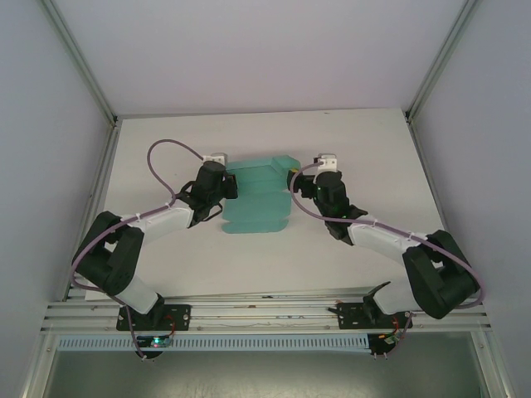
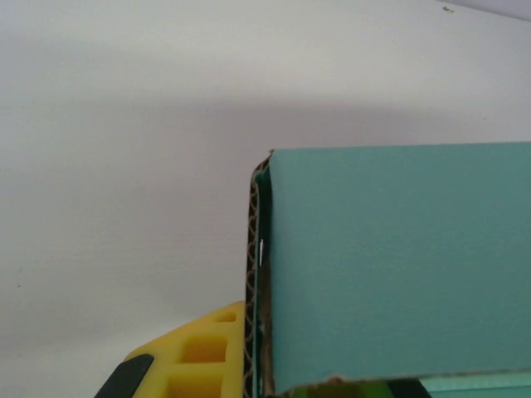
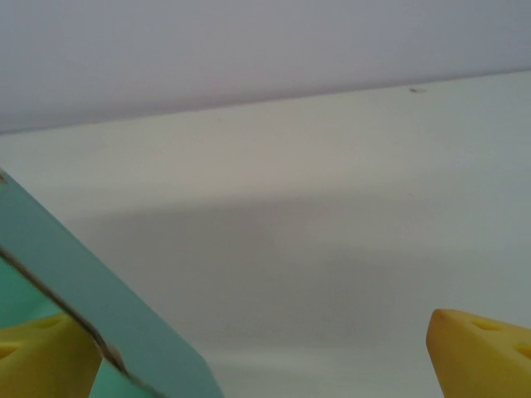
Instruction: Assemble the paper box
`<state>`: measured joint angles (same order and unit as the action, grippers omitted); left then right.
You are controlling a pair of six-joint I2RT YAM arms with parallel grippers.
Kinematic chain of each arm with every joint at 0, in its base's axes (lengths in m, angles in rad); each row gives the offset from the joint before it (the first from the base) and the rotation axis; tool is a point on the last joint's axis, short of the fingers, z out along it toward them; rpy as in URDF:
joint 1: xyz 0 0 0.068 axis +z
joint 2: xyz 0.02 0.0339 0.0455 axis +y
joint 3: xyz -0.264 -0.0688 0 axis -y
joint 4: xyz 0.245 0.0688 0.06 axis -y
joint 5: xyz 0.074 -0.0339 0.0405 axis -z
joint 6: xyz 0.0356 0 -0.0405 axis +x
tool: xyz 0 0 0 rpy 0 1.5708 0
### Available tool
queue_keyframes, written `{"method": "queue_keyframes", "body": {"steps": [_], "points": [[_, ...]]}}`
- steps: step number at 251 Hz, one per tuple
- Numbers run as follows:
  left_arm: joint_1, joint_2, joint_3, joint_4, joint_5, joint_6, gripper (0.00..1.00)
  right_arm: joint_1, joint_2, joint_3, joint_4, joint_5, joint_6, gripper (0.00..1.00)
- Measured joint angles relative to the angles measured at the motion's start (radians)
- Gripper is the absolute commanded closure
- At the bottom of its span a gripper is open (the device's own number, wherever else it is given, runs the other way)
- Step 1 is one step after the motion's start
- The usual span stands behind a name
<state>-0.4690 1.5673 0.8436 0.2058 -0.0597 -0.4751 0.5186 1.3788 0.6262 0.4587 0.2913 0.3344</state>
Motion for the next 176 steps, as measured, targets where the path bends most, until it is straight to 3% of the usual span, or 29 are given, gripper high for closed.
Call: {"method": "queue_keyframes", "body": {"steps": [68,129,176], "points": [[0.0,-0.003,0.008,-0.016,0.008,0.019,1.0,-0.014,-0.003,-0.021,-0.138,0.037,-0.027,0.02],[0.0,-0.003,0.014,-0.041,0.014,0.034,1.0,-0.022,0.085,-0.009,-0.072,0.002,-0.053,0.02],[0.0,-0.003,0.014,-0.06,0.016,0.037,1.0,-0.032,0.121,-0.006,0.051,-0.119,-0.055,0.02]]}}
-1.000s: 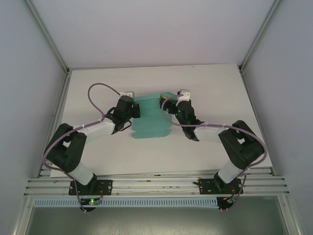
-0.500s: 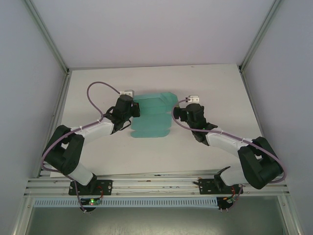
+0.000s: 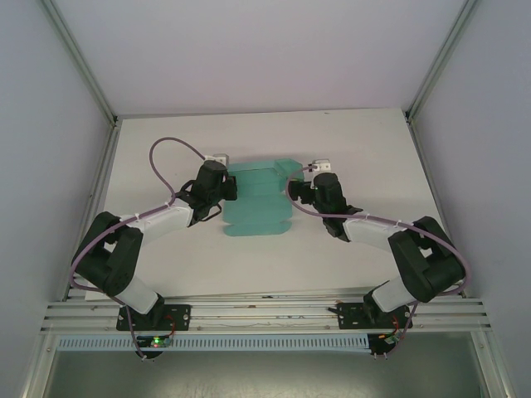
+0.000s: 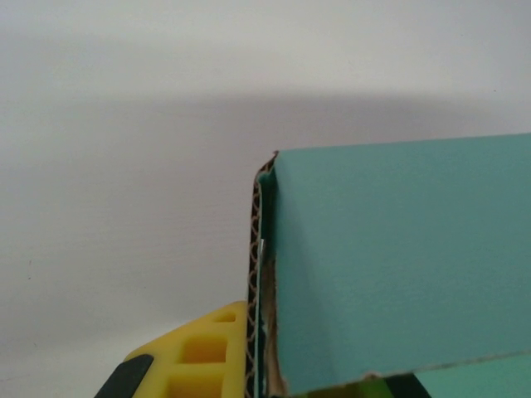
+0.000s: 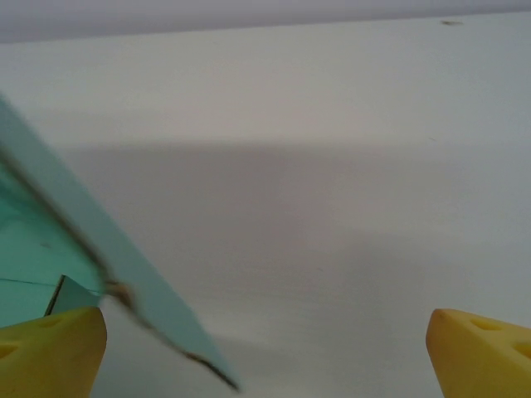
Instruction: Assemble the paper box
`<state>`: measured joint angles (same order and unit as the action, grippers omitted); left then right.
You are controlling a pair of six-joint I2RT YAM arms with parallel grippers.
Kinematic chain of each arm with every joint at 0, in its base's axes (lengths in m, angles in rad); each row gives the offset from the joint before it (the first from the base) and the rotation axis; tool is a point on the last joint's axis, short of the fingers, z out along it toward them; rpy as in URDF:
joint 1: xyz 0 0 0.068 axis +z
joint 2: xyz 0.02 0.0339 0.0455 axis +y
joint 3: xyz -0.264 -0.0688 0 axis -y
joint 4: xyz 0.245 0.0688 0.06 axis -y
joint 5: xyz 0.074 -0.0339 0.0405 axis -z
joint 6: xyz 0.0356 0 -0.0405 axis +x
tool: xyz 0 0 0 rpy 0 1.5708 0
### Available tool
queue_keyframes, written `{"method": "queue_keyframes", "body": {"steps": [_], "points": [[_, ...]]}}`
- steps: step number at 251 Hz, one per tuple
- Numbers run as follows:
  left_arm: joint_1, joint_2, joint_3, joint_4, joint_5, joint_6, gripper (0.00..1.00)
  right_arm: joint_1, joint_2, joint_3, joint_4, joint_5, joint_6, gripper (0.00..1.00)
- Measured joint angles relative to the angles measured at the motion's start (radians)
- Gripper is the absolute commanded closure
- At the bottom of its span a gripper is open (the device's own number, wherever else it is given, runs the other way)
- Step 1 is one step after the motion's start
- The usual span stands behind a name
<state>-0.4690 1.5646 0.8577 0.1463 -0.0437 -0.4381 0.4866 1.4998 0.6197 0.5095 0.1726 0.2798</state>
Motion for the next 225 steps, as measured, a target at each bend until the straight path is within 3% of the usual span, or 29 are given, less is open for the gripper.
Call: {"method": "queue_keyframes", "body": {"steps": [93,164,191,225], "points": [[0.0,0.0,0.02,-0.002,0.051,-0.001,1.0,0.01,0.045,0.038,0.053,-0.119,-0.04,0.02],[0.0,0.0,0.021,-0.002,0.04,-0.005,1.0,0.086,0.088,0.066,0.063,0.008,-0.071,0.02],[0.0,0.0,0.021,-0.004,0.028,-0.005,1.0,0.087,0.025,0.04,0.039,0.04,-0.079,0.02],[0.0,0.0,0.021,-0.005,0.016,-0.004,1.0,0.079,-0.167,-0.029,-0.054,0.051,-0.101,0.02]]}}
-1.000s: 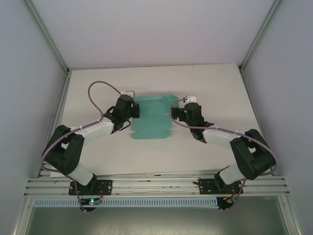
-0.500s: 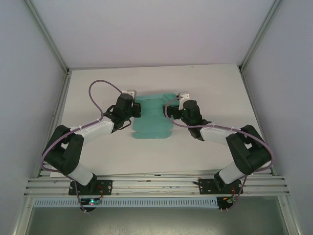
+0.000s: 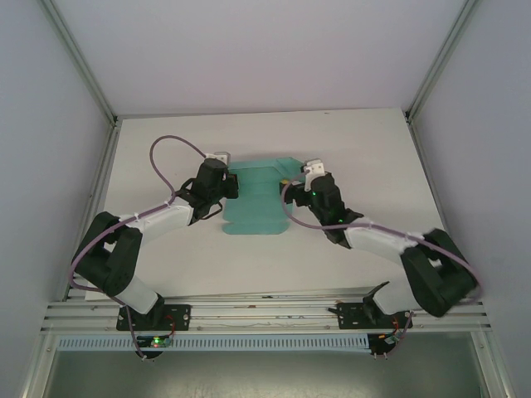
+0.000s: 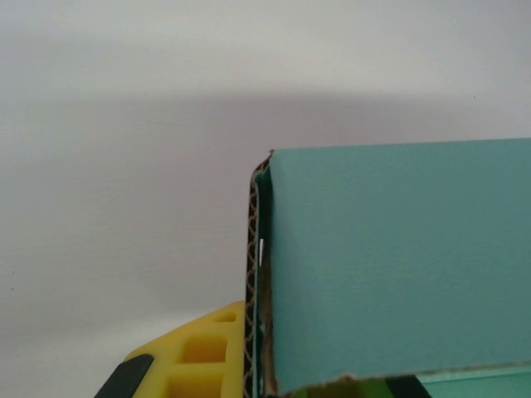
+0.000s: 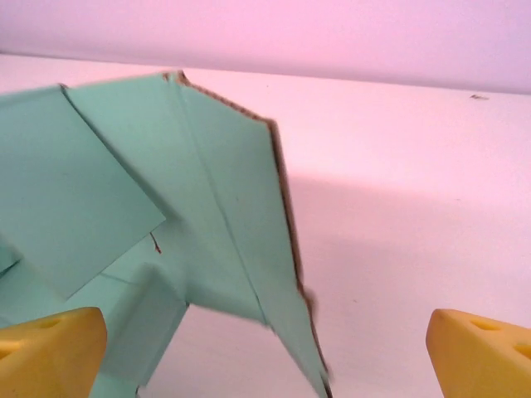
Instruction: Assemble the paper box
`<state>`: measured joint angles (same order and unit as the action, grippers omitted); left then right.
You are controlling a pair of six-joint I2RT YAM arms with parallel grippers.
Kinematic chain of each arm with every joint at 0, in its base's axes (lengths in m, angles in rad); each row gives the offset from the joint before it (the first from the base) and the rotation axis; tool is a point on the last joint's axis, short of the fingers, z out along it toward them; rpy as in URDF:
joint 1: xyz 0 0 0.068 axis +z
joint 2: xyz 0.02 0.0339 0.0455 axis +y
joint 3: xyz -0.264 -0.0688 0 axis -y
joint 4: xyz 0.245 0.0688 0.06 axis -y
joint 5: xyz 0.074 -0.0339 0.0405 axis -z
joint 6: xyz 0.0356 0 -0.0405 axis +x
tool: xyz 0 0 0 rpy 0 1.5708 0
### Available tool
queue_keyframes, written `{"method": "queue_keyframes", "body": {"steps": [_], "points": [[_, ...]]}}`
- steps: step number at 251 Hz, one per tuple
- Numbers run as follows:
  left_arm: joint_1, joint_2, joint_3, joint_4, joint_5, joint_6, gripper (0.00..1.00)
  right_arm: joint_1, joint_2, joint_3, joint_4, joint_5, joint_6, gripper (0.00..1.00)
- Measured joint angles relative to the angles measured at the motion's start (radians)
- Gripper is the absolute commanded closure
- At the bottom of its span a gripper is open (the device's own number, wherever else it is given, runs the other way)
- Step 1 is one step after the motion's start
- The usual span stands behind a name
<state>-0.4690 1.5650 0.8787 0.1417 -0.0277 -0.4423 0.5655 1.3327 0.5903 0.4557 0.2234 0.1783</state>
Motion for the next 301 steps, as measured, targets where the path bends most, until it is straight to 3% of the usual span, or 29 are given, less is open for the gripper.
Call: {"method": "queue_keyframes", "body": {"steps": [46,72,108,141,179,221,272,301], "points": [[0.0,0.0,0.0,0.0,0.002,0.007,1.0,-0.064,-0.254,-0.041,-0.128,-0.004,-0.004,0.02],[0.0,0.0,0.0,0.0,0.011,0.016,1.0,-0.141,-0.322,-0.043,-0.169,-0.021,-0.008,0.02],[0.0,0.0,0.0,0.0,0.037,0.028,1.0,-0.299,-0.294,-0.017,-0.238,-0.132,-0.01,0.08],[0.0,0.0,0.0,0.0,0.059,0.039,1.0,-0.373,-0.164,0.048,-0.271,-0.274,-0.025,0.13],[0.0,0.0,0.0,0.0,0.072,0.042,1.0,-0.351,-0.01,0.132,-0.278,-0.487,-0.045,0.16],[0.0,0.0,0.001,-0.002,0.064,0.042,1.0,-0.281,0.064,0.168,-0.283,-0.639,-0.087,0.2],[0.001,0.0,0.011,-0.019,0.061,0.043,1.0,-0.201,0.122,0.195,-0.288,-0.696,-0.134,0.32],[0.002,0.0,0.012,-0.028,0.056,0.043,1.0,-0.18,0.174,0.232,-0.285,-0.681,-0.142,0.32]]}}
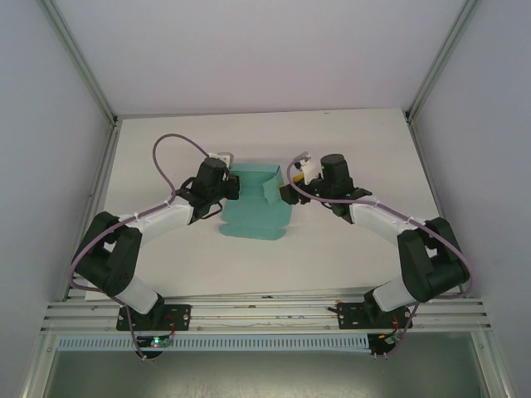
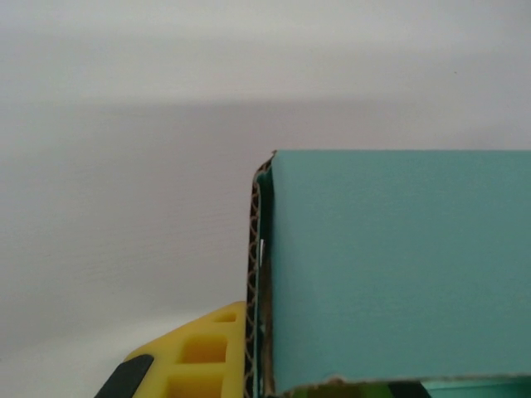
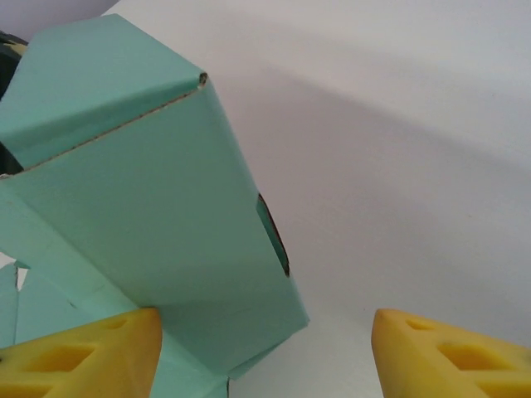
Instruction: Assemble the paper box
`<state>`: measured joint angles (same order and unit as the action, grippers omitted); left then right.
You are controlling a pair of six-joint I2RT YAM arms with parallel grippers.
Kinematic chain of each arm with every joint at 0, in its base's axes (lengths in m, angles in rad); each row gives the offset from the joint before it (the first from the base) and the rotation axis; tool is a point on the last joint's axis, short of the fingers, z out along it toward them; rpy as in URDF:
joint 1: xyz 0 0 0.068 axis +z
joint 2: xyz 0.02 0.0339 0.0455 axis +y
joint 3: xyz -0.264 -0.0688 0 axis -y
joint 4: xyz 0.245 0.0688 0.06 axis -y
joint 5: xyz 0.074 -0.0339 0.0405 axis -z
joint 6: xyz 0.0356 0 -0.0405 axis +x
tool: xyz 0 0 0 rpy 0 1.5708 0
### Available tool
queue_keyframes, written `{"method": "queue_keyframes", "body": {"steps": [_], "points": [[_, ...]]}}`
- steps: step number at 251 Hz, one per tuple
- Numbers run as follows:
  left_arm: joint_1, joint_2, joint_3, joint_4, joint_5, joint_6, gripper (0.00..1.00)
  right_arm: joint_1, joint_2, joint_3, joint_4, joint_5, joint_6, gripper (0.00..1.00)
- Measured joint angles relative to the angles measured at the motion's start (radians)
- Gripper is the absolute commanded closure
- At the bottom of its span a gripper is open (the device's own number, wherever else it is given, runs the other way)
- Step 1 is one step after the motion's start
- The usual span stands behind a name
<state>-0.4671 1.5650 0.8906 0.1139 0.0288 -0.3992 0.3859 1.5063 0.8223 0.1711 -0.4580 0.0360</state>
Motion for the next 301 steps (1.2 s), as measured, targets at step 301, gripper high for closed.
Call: {"method": "queue_keyframes", "body": {"steps": [301], "points": [[0.011,0.025,0.068,-0.078,0.05,0.083,1.0,0.031,0.01,0.098,-0.228,-0.117,-0.167,0.13]]}}
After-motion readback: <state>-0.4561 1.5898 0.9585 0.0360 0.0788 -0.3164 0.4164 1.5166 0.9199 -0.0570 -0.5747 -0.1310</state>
